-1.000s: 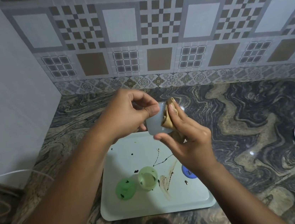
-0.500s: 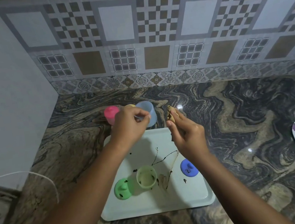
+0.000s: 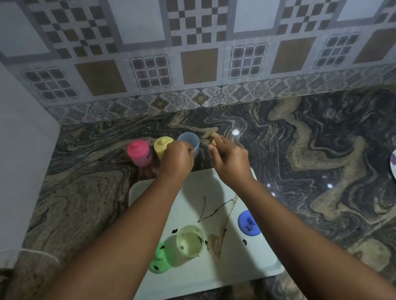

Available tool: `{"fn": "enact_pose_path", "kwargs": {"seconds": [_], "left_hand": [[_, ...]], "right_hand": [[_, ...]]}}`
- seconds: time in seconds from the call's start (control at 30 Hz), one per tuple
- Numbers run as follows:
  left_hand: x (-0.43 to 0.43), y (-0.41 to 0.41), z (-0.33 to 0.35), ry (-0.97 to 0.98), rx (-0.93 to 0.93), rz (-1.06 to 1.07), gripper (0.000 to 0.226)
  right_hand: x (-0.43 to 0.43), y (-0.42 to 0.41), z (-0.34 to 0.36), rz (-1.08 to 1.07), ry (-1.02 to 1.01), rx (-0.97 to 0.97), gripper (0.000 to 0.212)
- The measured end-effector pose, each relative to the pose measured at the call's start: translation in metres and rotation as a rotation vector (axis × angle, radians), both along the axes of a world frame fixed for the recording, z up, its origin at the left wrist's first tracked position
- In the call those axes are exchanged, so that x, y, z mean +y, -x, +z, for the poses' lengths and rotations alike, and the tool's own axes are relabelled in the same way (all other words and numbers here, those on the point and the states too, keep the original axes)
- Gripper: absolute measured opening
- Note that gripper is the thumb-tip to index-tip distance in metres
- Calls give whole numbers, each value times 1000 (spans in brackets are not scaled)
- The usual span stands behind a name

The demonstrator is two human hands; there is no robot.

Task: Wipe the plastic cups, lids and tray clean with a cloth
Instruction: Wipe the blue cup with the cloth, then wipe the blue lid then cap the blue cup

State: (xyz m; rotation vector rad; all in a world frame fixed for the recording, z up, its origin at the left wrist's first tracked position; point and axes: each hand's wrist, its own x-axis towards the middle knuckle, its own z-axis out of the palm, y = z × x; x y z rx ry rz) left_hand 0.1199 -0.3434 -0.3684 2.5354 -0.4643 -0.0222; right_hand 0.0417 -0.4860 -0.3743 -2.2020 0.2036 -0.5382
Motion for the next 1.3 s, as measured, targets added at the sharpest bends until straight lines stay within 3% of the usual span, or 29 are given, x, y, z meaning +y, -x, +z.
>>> {"fn": "enact_pose_path", "kwargs": {"seconds": [0.23, 0.83, 1.03, 1.3], "left_hand": [[-9, -6, -10, -56, 62, 21, 26], [11, 10, -1, -40, -37, -29, 39], [7, 44, 39, -84, -14, -59, 48], [-26, 140, 28, -170, 79, -227, 36]], "right_hand": [[-1, -16, -17, 11, -5, 39, 32], [3, -10, -13, 11, 13, 58, 34], [-12, 35, 17, -35, -83, 3, 37], [-36, 132, 4, -75, -215, 107, 36]]}}
